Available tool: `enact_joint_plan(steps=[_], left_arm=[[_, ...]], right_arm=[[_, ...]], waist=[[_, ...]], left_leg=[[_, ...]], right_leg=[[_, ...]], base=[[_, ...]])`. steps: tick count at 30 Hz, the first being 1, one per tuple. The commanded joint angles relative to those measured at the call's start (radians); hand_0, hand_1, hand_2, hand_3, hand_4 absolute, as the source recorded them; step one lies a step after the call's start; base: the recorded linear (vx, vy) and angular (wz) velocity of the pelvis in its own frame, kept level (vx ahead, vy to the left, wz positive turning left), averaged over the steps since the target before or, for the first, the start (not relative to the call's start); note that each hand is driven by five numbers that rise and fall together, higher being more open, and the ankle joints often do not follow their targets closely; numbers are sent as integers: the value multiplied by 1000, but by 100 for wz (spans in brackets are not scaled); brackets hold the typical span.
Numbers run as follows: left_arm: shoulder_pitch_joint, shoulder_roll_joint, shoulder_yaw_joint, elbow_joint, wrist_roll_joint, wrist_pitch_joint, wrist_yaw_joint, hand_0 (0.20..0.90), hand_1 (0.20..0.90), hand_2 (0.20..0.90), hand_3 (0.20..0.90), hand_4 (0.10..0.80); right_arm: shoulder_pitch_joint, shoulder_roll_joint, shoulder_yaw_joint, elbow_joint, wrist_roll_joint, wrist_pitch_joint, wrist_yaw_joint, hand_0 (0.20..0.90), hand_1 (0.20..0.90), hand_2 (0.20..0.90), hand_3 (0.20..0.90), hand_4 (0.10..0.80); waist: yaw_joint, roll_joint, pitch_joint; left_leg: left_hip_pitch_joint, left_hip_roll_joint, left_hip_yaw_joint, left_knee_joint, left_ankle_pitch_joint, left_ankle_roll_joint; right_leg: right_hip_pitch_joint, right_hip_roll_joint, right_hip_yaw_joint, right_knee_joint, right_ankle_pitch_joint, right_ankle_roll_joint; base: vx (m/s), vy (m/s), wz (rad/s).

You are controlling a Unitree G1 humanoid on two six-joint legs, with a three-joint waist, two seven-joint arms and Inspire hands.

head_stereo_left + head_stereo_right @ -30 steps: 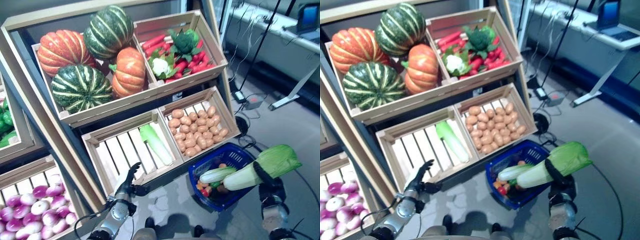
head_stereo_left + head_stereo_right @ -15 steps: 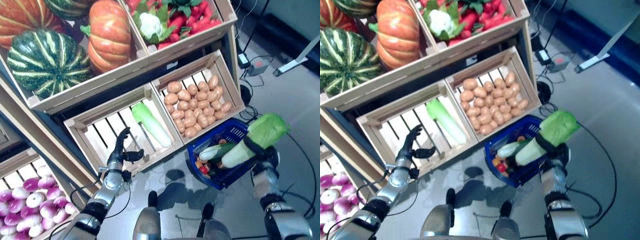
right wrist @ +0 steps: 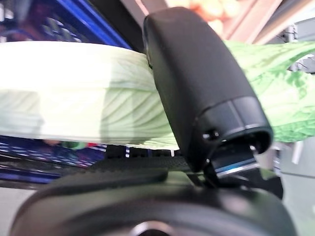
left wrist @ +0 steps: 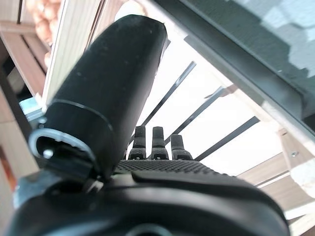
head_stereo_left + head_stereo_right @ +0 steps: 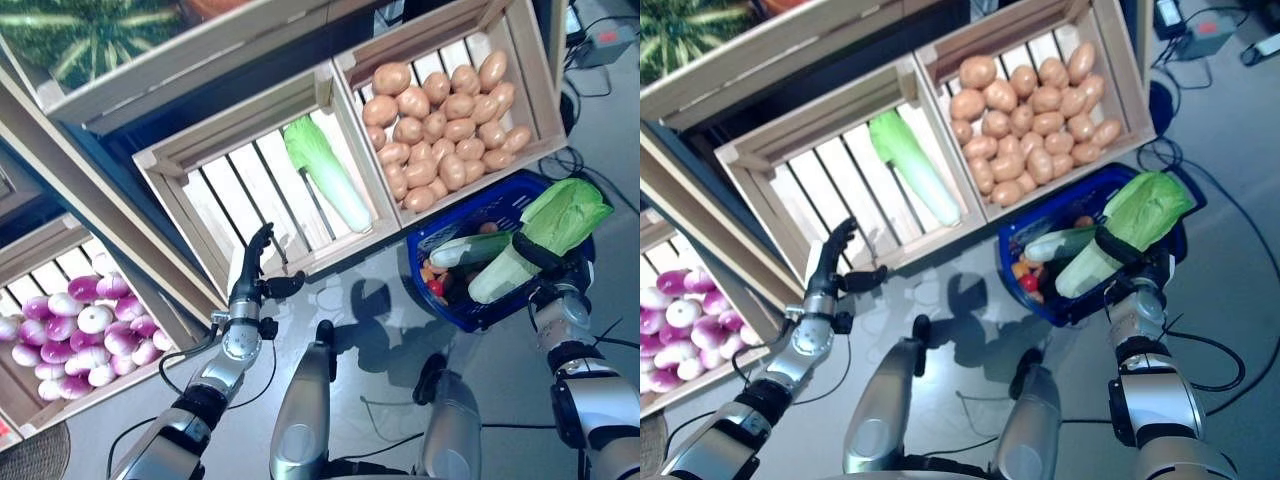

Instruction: Put vegetables into the basket

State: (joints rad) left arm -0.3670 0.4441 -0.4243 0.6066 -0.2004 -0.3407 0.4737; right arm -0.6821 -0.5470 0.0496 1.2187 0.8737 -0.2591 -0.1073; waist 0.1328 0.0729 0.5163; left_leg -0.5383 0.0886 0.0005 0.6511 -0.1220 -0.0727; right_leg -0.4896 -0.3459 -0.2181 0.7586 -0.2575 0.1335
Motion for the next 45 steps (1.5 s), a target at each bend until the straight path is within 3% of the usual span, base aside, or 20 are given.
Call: enact_joint_plan(steps=[1, 3, 4, 5, 9, 28, 33, 38, 42, 45], left_arm=[[-55, 37, 35, -98, 6, -133, 63, 900, 900, 900, 900, 800], [-59, 37, 33, -102, 7, -140, 72, 900, 900, 900, 900, 800], [-63, 40, 33, -106, 3, -144, 72, 900, 900, 900, 900, 800], [-67, 40, 34, -107, 1, -144, 72, 900, 900, 900, 900, 800], [-76, 43, 29, -100, -8, -144, 64, 900, 900, 900, 900, 800], [-61, 80, 15, -89, -12, -171, 51, 900, 900, 900, 900, 800], [-63, 93, 22, -82, 82, -182, 126, 900, 900, 900, 900, 800], [-146, 213, 29, -60, 359, -79, 317, 900, 900, 900, 900, 800], [-294, 364, -10, 55, 518, 59, 331, 900, 900, 900, 900, 800], [-380, 404, -56, 154, 605, 104, 341, 900, 900, 900, 900, 800]], right_arm=[[-76, -85, -10, -49, 59, -79, 64, 300, 300, 300, 300, 400], [-79, -80, -11, -50, 71, -76, 92, 331, 331, 331, 331, 420], [-76, -77, -10, -51, 79, -94, 86, 564, 564, 564, 564, 576], [-75, -75, -12, -49, 82, -100, 80, 900, 900, 900, 900, 800], [-80, -73, -21, -43, 94, -101, 92, 900, 900, 900, 900, 800], [-73, -108, -29, -26, 108, -67, 116, 900, 900, 900, 900, 800], [-63, -105, -26, -35, 114, -73, 122, 900, 900, 900, 900, 800], [-61, -113, -8, -21, 114, -53, 159, 900, 900, 900, 900, 800], [-70, -121, 28, 3, 107, -29, 183, 900, 900, 900, 900, 800], [-89, -130, 57, 23, 97, -6, 197, 900, 900, 900, 900, 800]], waist=[[-7, -25, -25], [-7, -24, -23], [-7, -22, -23], [-8, -21, -23], [-10, -18, -26], [-13, -21, -56], [-18, -25, -64], [-29, -28, -83], [-56, -23, -96], [-75, -19, -102]], left_leg=[[-24, 15, -26, 143, -108, 11], [-38, 13, -29, 174, -128, 15], [-42, 12, -34, 214, -172, 12], [-48, 13, -34, 228, -181, 12], [-66, 12, -35, 238, -169, 16], [-8, 35, -24, 158, -149, 4], [11, 43, -19, 122, -135, 1], [29, 55, -8, 89, -119, -9], [35, 69, 10, 71, -107, -19], [36, 76, 23, 60, -101, -23]], right_leg=[[-19, 16, 36, 127, -5, -96], [-41, 9, 41, 158, -18, -98], [-51, 5, 52, 194, -53, -89], [-60, 3, 55, 206, -58, -88], [-88, -4, 56, 220, -43, -96], [-62, -6, 48, 175, -21, -72], [-49, 1, 51, 148, -11, -67], [-36, 7, 57, 124, -6, -62], [-42, 15, 77, 114, -2, -57], [-48, 23, 93, 105, 0, -56]], base=[[-38, 27, -1], [17, 23, -4], [66, 12, -2], [70, 9, 2], [-46, 12, 4], [10, 0, 1], [24, 4, 1], [60, 48, -4], [52, 110, -6], [40, 119, -13]])
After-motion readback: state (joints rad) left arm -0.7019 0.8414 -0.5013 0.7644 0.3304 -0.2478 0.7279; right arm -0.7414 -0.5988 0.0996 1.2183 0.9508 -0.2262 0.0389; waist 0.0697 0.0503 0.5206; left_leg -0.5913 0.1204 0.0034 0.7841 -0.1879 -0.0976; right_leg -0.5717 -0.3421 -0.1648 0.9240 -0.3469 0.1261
